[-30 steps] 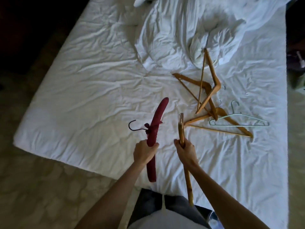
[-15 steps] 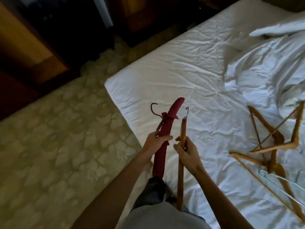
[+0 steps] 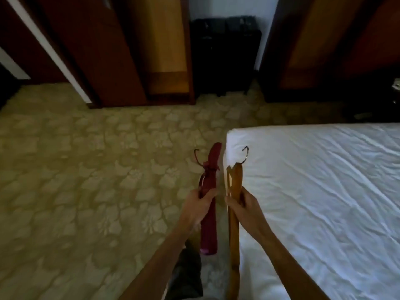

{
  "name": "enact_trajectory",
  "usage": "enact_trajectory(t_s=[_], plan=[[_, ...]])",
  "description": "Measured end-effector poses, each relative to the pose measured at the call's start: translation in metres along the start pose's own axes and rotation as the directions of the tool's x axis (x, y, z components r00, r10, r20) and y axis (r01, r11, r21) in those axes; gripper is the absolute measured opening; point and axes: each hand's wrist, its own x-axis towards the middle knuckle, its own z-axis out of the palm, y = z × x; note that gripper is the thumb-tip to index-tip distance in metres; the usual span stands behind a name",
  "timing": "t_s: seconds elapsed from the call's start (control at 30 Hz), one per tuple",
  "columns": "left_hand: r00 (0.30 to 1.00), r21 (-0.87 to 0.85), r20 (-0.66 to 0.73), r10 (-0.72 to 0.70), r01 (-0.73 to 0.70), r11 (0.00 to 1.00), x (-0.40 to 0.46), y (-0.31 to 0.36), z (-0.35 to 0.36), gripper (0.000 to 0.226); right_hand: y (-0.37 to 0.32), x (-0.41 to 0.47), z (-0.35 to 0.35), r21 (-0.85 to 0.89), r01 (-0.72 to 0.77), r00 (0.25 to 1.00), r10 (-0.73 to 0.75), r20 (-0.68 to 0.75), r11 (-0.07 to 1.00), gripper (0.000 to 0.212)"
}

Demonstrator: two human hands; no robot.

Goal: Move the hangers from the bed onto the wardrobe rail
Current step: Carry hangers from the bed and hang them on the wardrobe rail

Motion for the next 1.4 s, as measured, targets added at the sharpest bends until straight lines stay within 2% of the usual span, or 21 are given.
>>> enact_trajectory(t_s=[0.17,0.43,0.63,0.77,0.93,1.1,1.23,1.4], plan=[[0.993,0.008,-0.1,0.064,-0.063,0.998,0.08,0.042,-0.108,0.03,-0.075,0.116,0.075,-0.047,0.036,0.997,-0.033,0.068,0.998,0.018],[0.97,-0.029,-0.229,0.082,-0.091,0.995,0.184,0.116,-0.24,0.03,-0.189,0.262,0.161,-0.042,0.117,0.978,-0.108,0.178,0.992,0.017],[0.969,-0.005,-0.231,0.092,-0.096,0.995,0.287,0.172,-0.3,0.033,-0.237,0.37,0.186,-0.022,0.129,0.973,-0.123,0.198,0.991,0.012],[0.974,0.069,-0.183,0.135,-0.125,0.99,0.387,0.221,-0.326,0.028,-0.258,0.468,0.191,0.004,0.099,0.976,-0.098,0.195,0.995,0.013],[0.974,0.14,-0.157,0.164,-0.142,0.98,0.511,0.298,-0.363,0.03,-0.303,0.603,0.196,0.018,0.134,0.971,-0.135,0.197,0.991,0.016],[0.969,0.134,-0.195,0.154,-0.129,0.983,0.609,0.372,-0.417,0.031,-0.37,0.732,0.215,0.076,0.143,0.967,-0.155,0.2,0.987,0.019],[0.962,0.065,-0.233,0.146,-0.134,0.989,0.667,0.41,-0.459,0.03,-0.412,0.815,0.236,0.026,0.153,0.959,-0.154,0.236,0.988,0.023],[0.947,0.022,-0.296,0.128,-0.128,0.992,0.751,0.45,-0.516,0.03,-0.451,0.915,0.272,0.011,0.15,0.96,-0.148,0.236,0.989,0.018]])
